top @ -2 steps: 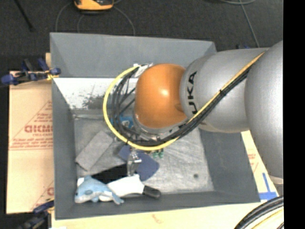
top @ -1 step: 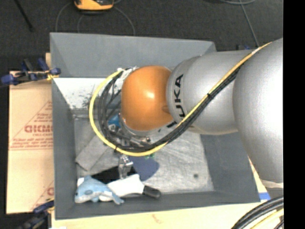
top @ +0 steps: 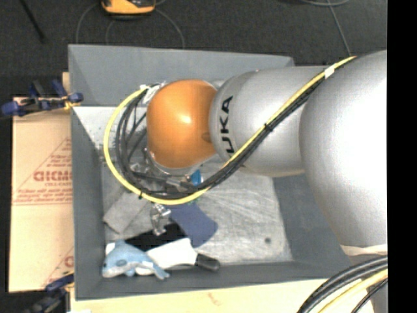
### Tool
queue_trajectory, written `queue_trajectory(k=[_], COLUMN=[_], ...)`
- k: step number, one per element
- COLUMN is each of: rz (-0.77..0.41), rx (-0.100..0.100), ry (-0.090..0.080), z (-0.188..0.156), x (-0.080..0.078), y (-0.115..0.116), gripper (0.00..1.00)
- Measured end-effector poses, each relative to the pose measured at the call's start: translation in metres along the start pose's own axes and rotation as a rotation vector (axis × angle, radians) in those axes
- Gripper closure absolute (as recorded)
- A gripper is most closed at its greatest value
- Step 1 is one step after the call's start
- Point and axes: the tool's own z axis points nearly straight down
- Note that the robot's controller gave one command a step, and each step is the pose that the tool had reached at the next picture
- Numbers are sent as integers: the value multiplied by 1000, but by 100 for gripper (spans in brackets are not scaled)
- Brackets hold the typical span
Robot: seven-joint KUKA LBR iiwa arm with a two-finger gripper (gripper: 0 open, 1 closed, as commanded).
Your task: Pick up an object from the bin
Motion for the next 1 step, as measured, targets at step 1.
queue_trajectory(k=[1], rz=[-102], rx=[0], ry=[-25], z=[61], x=[-11], y=[-10], gripper=[0])
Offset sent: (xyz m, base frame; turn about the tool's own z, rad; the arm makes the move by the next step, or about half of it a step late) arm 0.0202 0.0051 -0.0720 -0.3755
